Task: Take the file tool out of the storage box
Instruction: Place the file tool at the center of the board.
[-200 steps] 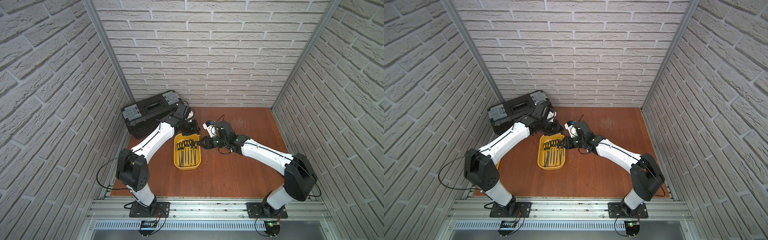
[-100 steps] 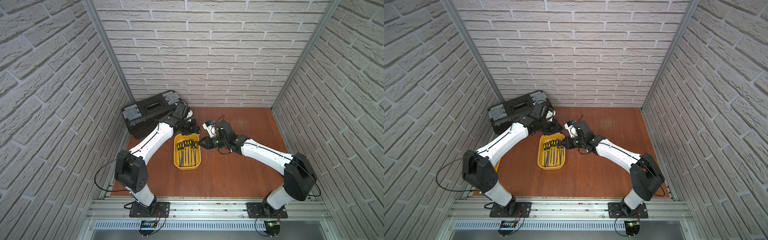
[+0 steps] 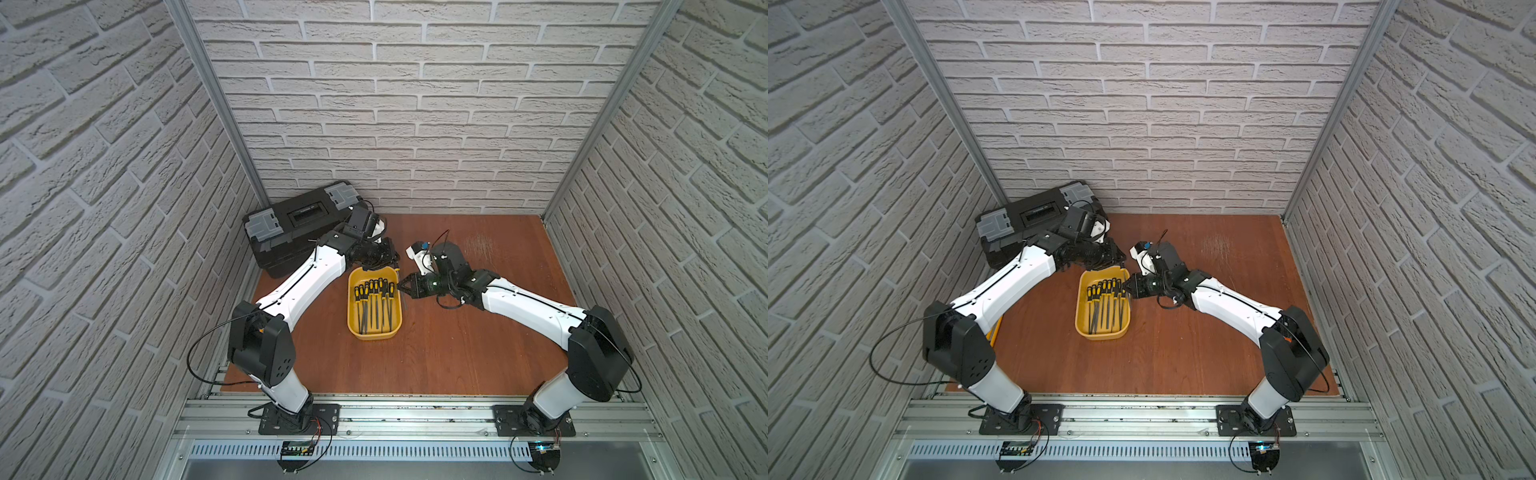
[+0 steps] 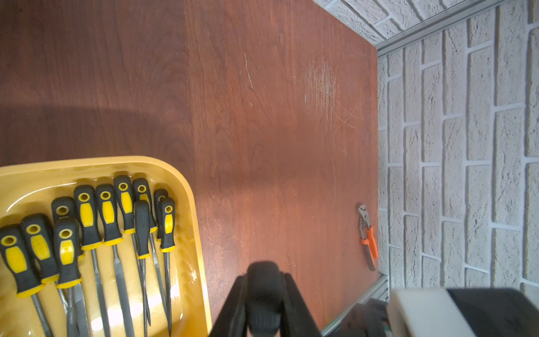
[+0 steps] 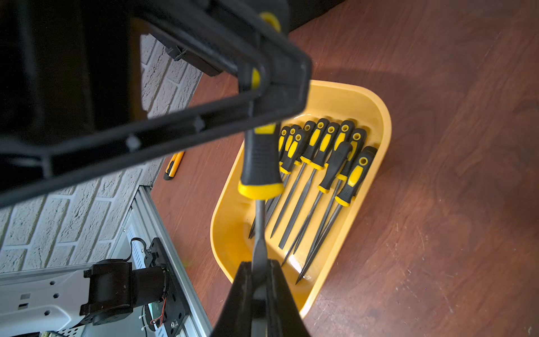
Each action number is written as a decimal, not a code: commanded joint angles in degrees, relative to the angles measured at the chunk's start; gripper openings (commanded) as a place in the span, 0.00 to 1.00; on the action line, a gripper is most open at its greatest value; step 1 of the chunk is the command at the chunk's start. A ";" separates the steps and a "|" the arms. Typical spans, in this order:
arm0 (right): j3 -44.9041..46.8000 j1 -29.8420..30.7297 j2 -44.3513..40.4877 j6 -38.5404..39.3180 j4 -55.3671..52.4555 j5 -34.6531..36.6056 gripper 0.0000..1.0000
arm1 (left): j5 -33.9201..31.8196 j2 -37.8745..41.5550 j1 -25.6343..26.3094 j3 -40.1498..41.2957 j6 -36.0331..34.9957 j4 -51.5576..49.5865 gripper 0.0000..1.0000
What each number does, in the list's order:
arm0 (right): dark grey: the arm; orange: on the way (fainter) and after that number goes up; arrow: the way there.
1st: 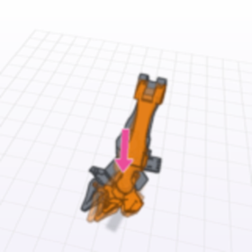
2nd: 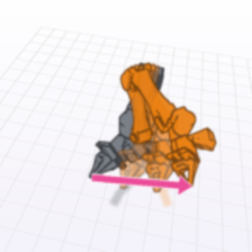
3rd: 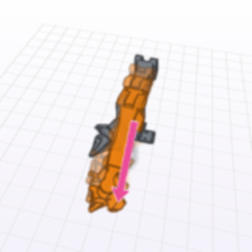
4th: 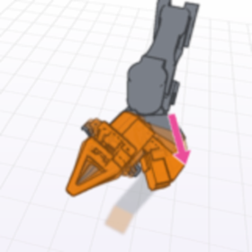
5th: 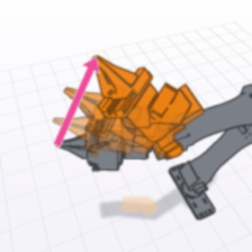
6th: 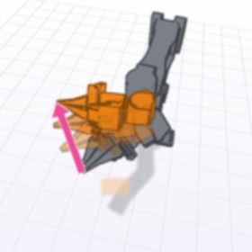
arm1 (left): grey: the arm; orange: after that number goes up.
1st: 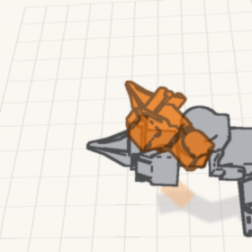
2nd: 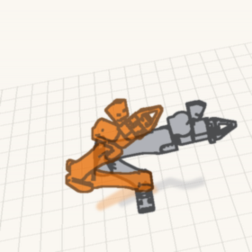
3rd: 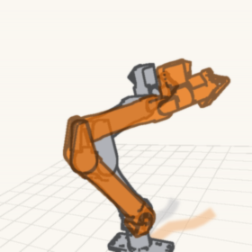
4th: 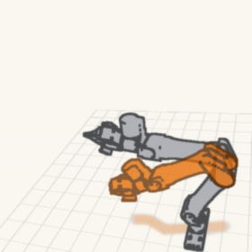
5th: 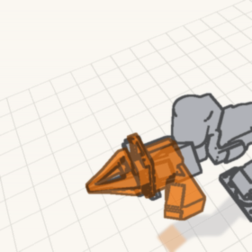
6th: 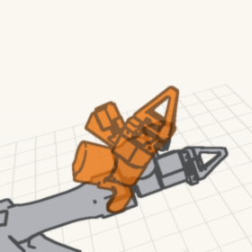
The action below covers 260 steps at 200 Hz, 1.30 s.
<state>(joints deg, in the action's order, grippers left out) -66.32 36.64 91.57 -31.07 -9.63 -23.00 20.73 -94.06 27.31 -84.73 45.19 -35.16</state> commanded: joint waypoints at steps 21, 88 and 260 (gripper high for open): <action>-0.82 0.45 -1.11 1.25 1.12 -1.21 0.10 | 0.59 1.24 -0.57 1.11 0.12 1.85 0.30; -1.09 0.36 -1.39 2.39 -0.72 0.39 0.10 | 0.48 1.99 -1.46 0.49 -0.01 1.29 0.44; -2.40 -6.20 -5.96 11.19 -26.41 25.76 0.10 | -2.71 6.17 -6.11 1.67 -5.62 -5.35 0.70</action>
<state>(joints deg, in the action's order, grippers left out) -67.40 31.31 87.29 -22.02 -30.15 -6.31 19.11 -89.52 21.41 -84.25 41.30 -39.51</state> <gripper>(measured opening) 0.113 0.692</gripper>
